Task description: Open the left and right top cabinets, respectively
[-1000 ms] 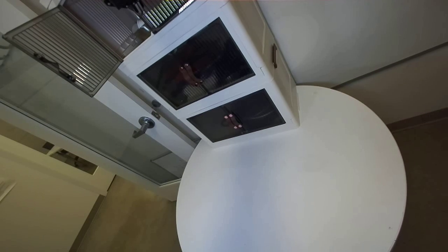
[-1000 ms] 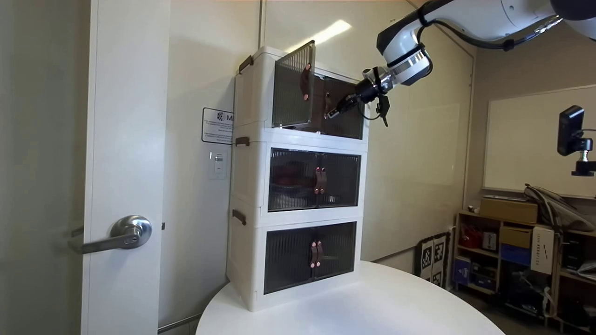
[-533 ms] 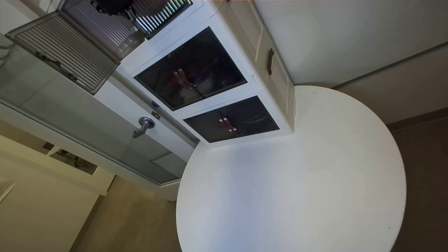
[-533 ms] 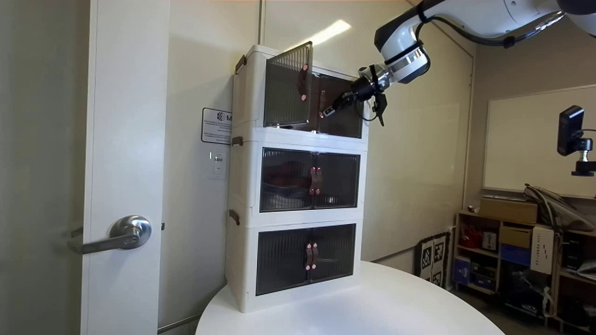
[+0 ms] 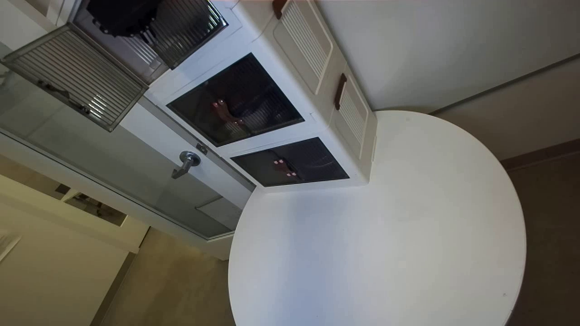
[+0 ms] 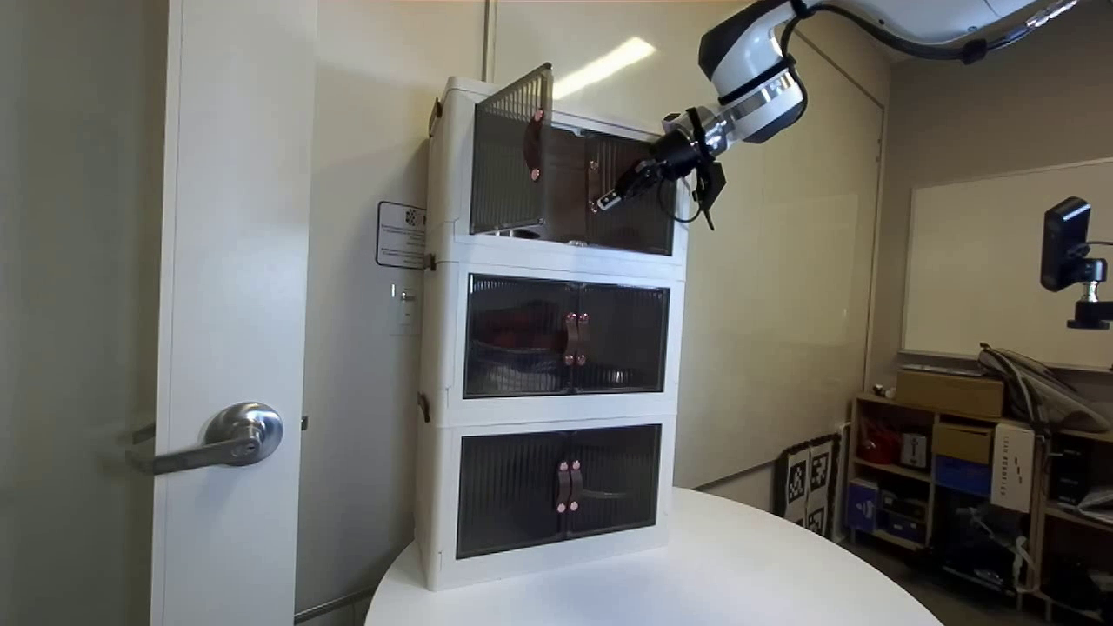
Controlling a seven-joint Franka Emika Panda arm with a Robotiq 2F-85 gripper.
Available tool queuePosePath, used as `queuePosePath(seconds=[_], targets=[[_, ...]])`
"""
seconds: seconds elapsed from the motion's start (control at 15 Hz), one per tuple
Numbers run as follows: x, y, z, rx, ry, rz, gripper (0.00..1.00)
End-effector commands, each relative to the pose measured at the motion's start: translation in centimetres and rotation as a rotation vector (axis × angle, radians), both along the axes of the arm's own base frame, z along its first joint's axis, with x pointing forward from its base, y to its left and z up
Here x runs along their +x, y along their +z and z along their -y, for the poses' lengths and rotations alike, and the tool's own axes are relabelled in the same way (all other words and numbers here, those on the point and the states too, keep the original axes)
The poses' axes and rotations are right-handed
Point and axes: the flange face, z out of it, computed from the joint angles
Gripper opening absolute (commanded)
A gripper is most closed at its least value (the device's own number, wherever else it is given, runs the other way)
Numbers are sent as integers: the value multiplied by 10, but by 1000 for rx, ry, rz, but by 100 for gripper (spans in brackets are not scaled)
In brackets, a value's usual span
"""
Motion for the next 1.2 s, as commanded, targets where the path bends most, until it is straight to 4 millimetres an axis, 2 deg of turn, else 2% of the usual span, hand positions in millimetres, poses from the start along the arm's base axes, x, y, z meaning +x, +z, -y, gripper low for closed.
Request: queuePosePath(seconds=[0.0,0.73,1.13], targets=[[-12,2,-53,28,76,-29,0],[-48,-11,-55,-4,10,-24,0],[-80,-18,-47,23,-189,50,0]])
